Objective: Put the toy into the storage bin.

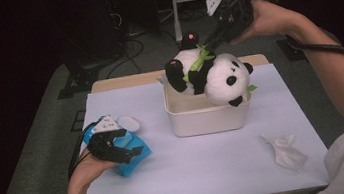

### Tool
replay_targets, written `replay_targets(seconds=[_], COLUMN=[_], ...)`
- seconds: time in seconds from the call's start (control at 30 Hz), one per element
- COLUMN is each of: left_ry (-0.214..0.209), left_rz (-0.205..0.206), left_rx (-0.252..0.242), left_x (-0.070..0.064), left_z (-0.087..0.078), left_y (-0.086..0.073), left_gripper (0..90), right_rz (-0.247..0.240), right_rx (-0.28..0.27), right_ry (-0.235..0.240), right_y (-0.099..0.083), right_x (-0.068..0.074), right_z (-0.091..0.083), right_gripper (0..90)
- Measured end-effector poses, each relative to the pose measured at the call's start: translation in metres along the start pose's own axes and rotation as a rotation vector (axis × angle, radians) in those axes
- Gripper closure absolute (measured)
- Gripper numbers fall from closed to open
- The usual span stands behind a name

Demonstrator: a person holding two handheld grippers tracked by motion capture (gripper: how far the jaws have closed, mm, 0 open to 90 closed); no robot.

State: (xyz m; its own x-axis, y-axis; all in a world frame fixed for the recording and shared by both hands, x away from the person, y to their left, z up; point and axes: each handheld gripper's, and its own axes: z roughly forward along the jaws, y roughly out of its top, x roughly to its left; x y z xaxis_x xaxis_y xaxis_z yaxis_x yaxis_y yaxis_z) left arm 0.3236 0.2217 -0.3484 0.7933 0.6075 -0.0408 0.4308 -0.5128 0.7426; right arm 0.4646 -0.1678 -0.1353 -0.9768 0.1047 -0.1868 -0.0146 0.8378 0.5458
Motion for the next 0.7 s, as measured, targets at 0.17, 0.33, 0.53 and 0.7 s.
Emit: replay_targets(seconds=[0.17, 0.33, 0.53, 0.7], left_ry=[0.002, 0.001, 0.0, -0.003], left_rz=[0.0, -0.008, -0.004, 0.005], left_rx=[0.003, -0.003, -0.002, -0.006], left_x=[0.002, 0.002, 0.001, -0.001], left_z=[-0.001, 0.0, 0.0, 0.0], left_y=[-0.001, -0.002, 0.0, 0.001], left_gripper=[10.0, 9.9, 10.0, 9.9], right_rz=[0.035, 0.052, 0.053, 0.049], right_rx=[0.014, 0.036, 0.023, 0.058], right_ry=[0.018, 0.04, 0.064, 0.087], right_y=[-0.008, -0.016, -0.018, -0.021], right_x=[-0.016, -0.022, -0.019, -0.01], right_z=[0.02, 0.045, 0.055, 0.066], right_gripper=[78.7, 78.7, 78.7, 78.6])
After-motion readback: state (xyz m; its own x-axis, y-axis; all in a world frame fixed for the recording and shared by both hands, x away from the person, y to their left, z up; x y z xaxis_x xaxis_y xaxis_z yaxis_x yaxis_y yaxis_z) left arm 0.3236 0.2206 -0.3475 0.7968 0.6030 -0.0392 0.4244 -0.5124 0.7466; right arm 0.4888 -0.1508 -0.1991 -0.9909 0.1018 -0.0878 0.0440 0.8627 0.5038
